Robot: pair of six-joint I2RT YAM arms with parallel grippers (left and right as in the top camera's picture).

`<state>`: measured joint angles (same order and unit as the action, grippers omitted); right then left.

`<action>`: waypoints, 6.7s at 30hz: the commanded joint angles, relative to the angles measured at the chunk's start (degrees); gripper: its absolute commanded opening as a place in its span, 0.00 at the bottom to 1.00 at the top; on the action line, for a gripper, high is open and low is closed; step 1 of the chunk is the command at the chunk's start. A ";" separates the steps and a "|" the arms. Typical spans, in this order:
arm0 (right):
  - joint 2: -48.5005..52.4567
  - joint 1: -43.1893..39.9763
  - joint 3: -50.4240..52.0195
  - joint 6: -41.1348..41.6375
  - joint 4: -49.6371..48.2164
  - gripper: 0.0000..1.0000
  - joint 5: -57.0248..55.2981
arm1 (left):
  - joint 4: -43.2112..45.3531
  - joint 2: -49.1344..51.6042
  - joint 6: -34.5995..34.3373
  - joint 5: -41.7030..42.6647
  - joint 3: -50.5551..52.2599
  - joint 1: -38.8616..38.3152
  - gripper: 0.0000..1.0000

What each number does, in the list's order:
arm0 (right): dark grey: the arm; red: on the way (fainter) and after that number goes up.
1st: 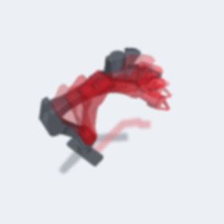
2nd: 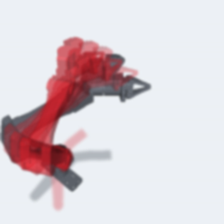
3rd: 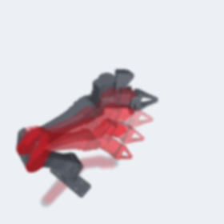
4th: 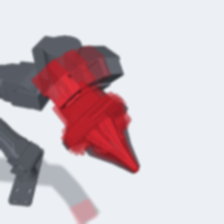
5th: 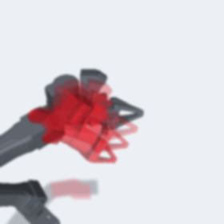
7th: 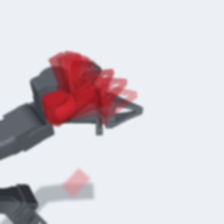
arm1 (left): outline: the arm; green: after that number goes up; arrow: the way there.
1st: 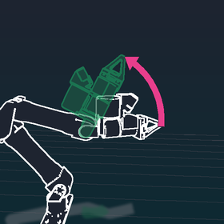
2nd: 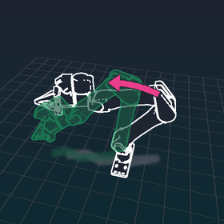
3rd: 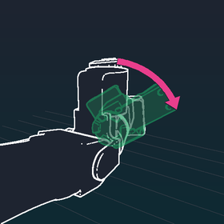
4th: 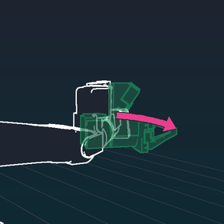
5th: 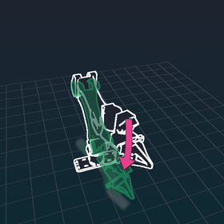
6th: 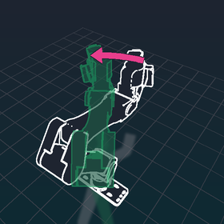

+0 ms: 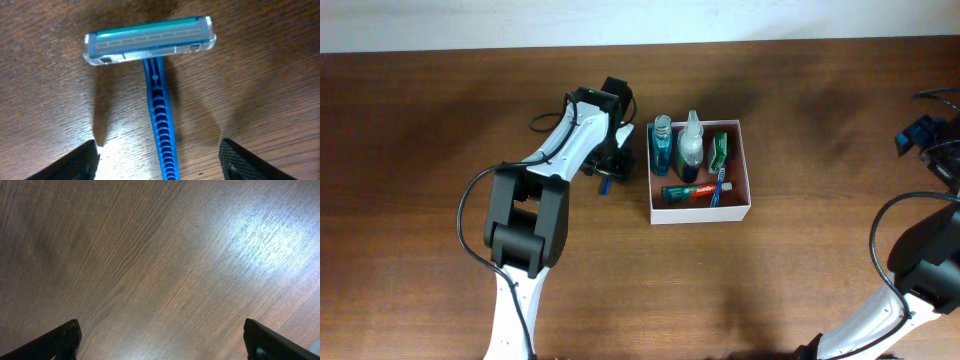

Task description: Pack container

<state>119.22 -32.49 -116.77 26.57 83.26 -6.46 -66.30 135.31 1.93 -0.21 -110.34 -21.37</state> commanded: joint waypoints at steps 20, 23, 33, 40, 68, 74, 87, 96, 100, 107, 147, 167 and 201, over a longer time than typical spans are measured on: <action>-0.46 -0.15 0.35 -0.20 -0.17 0.99 -1.14 | 1.22 -0.22 0.07 0.42 0.50 0.42 0.22; -0.46 -0.15 0.35 -0.20 -0.17 0.99 -1.14 | 1.22 -0.22 0.07 0.39 0.50 0.42 0.18; -0.46 -0.15 0.35 -0.20 -0.17 0.99 -1.14 | 1.07 -0.24 0.04 0.15 0.31 0.72 0.12; -0.46 -0.15 0.35 -0.20 -0.17 0.99 -1.14 | -0.04 -0.35 0.04 0.22 -1.14 3.58 0.07; -0.46 -0.15 0.35 -0.20 -0.17 0.99 -1.14 | -19.82 -1.31 -1.05 8.28 -59.60 -2.49 0.06; -0.46 -0.15 0.35 -0.20 -0.17 0.99 -1.14 | -21.27 -1.29 2.60 12.26 -59.58 -9.42 0.07; -0.46 -0.15 0.35 -0.20 -0.17 0.99 -1.14 | -24.55 -1.18 9.75 12.44 -56.74 -18.10 0.08; -0.46 -0.15 0.35 -0.20 -0.17 0.99 -1.14 | -22.53 -1.18 13.20 12.46 -45.55 -19.65 0.09; -0.46 -0.15 0.35 -0.20 -0.17 0.99 -1.14 | -20.24 -1.18 13.20 12.48 -40.96 -19.65 0.09; -0.46 -0.15 0.35 -0.20 -0.17 0.99 -1.14 | -19.15 -1.18 13.22 12.46 -36.76 -19.67 0.17; -0.46 -0.15 0.35 -0.20 -0.17 0.99 -1.14 | -25.97 -10.71 10.34 7.48 -42.93 -8.63 0.99; -0.46 -0.15 0.35 -0.20 -0.17 0.99 -1.14 | -23.15 -10.56 13.38 5.97 -42.71 -4.52 0.99; -0.46 -0.15 0.35 -0.20 -0.17 0.99 -1.14 | 33.24 -55.15 12.59 15.47 28.87 13.62 1.00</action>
<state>119.22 -32.49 -116.77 26.52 83.24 -6.66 -36.77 86.78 17.96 14.00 -90.08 -8.58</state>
